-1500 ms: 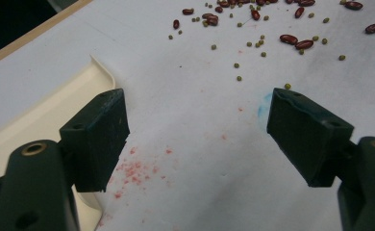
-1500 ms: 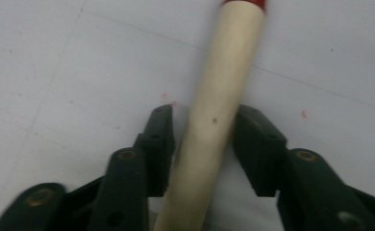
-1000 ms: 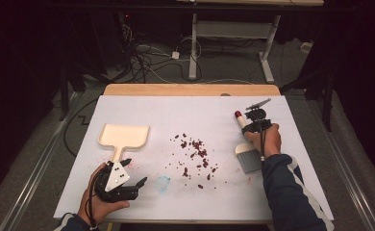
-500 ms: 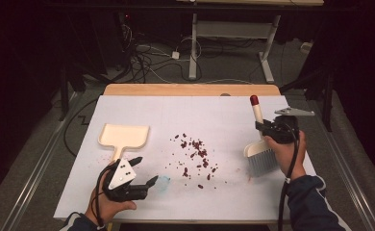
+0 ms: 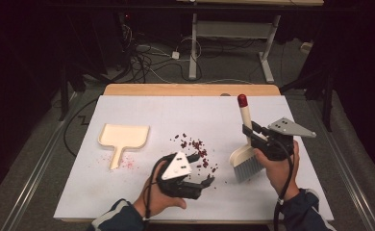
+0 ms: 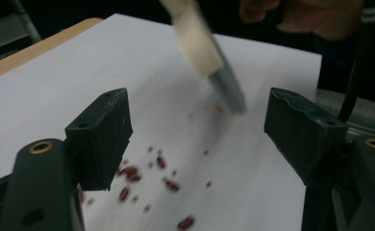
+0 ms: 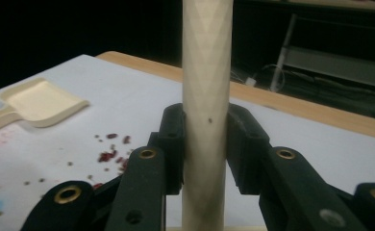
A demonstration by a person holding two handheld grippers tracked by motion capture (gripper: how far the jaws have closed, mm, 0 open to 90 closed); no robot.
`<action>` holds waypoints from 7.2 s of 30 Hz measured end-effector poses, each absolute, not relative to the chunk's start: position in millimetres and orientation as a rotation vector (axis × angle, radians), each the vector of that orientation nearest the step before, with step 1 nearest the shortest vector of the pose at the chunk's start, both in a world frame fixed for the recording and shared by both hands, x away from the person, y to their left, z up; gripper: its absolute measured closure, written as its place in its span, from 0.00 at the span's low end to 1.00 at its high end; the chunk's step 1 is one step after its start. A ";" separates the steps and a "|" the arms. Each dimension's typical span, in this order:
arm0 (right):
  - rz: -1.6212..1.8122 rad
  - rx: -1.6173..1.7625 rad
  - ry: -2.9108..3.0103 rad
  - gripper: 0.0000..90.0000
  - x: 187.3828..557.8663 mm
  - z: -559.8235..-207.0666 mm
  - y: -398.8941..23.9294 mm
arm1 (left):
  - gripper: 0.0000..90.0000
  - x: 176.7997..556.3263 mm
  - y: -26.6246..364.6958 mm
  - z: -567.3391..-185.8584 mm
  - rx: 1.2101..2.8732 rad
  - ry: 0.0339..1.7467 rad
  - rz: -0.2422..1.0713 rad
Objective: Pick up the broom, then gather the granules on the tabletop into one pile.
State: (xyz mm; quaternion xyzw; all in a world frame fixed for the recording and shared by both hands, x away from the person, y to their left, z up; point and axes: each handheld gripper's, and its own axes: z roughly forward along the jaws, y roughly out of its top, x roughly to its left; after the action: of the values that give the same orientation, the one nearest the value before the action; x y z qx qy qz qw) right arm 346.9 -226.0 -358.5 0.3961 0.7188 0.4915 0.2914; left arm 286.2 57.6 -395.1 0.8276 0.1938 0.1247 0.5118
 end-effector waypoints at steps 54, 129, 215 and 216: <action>1.568 0.403 2.344 0.61 302.8 -351.1 -184.1 | 0.73 306.6 84.8 -391.2 2.137 0.217 0.191; 0.845 0.297 2.449 0.75 483.7 -422.3 -90.4 | 0.23 271.9 244.2 -458.2 2.148 0.855 0.706; 1.290 0.963 2.577 0.75 346.1 -440.6 -96.7 | 0.23 263.2 234.4 -459.2 2.227 0.815 0.675; 1.291 0.983 2.566 0.75 347.4 -439.5 -101.8 | 0.23 263.1 233.7 -459.3 2.233 0.810 0.679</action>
State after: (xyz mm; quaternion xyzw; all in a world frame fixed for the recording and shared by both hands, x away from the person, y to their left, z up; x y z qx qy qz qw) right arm 347.4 -101.8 -439.5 0.3232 0.8441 0.4246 0.0528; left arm 263.1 233.7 -459.3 0.8535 0.3095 0.2594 0.3293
